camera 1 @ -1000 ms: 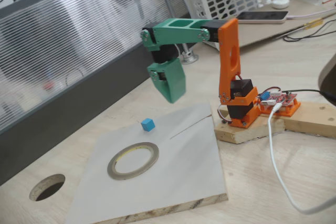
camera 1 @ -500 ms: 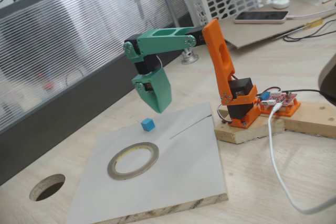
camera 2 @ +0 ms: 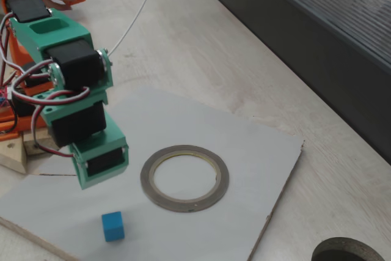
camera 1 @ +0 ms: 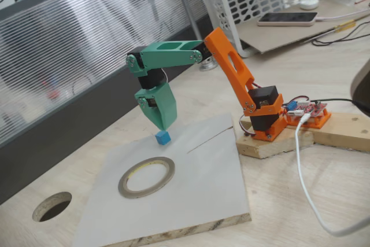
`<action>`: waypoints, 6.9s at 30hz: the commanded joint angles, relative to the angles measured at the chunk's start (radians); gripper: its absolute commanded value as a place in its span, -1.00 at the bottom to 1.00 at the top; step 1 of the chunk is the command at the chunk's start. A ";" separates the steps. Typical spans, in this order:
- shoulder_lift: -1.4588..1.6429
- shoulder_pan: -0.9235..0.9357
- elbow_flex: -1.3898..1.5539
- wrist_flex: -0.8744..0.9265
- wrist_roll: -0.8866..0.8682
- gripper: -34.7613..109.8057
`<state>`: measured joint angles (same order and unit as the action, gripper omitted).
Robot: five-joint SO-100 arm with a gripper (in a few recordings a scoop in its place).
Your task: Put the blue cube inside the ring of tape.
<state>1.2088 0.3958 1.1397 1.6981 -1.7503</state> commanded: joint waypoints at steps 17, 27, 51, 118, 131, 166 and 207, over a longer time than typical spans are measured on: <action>-0.170 0.008 -0.288 0.008 -0.005 -0.51; -0.232 0.009 -0.370 0.008 -0.003 -0.51; -0.222 0.011 -0.357 0.017 -0.011 -0.51; -0.241 0.011 -0.356 0.107 -0.015 0.44; -0.324 0.012 -0.367 0.103 -0.015 0.44; -0.416 0.014 -0.356 0.112 -0.009 0.44; -0.308 0.012 -0.356 0.101 -0.011 0.44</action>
<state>0.8237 0.3973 0.7808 1.7902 -1.7533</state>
